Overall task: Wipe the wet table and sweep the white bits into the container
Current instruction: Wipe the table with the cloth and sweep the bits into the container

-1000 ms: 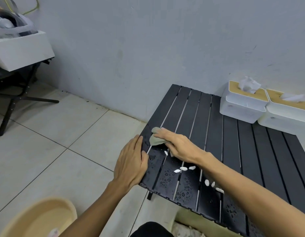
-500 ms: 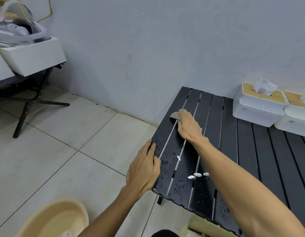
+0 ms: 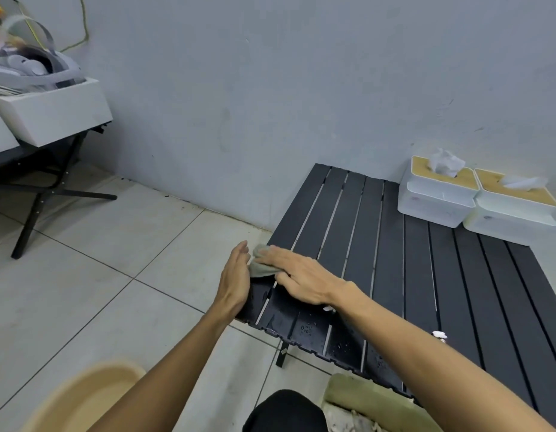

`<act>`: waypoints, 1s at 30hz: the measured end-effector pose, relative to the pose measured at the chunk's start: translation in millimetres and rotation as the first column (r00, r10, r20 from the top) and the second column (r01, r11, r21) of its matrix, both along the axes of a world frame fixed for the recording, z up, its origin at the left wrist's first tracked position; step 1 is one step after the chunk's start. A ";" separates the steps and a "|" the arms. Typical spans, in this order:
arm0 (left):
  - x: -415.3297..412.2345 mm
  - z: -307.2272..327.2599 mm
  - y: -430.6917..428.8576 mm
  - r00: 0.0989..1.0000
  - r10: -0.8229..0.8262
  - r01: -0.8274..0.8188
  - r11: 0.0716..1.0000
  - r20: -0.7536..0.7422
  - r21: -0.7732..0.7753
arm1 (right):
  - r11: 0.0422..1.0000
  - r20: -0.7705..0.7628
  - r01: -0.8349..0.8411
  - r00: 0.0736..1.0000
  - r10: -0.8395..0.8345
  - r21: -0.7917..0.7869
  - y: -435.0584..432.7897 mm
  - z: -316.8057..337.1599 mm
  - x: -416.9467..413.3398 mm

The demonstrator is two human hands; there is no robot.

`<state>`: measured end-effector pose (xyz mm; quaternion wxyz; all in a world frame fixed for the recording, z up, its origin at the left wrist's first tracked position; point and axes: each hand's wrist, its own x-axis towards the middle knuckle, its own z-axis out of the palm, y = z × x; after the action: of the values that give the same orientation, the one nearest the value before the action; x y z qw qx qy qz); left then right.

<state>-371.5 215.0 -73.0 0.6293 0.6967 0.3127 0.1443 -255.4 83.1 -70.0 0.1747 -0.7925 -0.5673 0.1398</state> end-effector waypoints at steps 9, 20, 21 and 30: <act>-3.9 6.0 8.6 0.994 -0.081 0.078 0.996 -0.069 -0.045 | 0.973 0.154 0.147 0.973 -0.175 0.177 -6.5 13.6 -23.9; -3.1 19.8 17.4 0.987 -0.141 0.145 0.987 -0.073 0.063 | 0.987 0.298 0.131 0.942 -0.155 0.098 2.2 -5.9 -72.8; -3.2 20.1 17.4 0.988 -0.136 0.141 0.988 -0.077 0.067 | 0.991 0.284 0.119 0.950 -0.131 0.059 -2.0 -4.3 -73.7; -5.4 18.4 8.3 0.978 -0.153 0.190 0.935 -0.145 0.298 | 0.990 0.231 -0.109 0.964 0.128 -0.095 -28.2 13.7 -67.1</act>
<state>-376.9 223.4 -54.6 0.5023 0.8189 0.2611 0.0942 -322.5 54.9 -56.3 0.0649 -0.7745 -0.6244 0.0776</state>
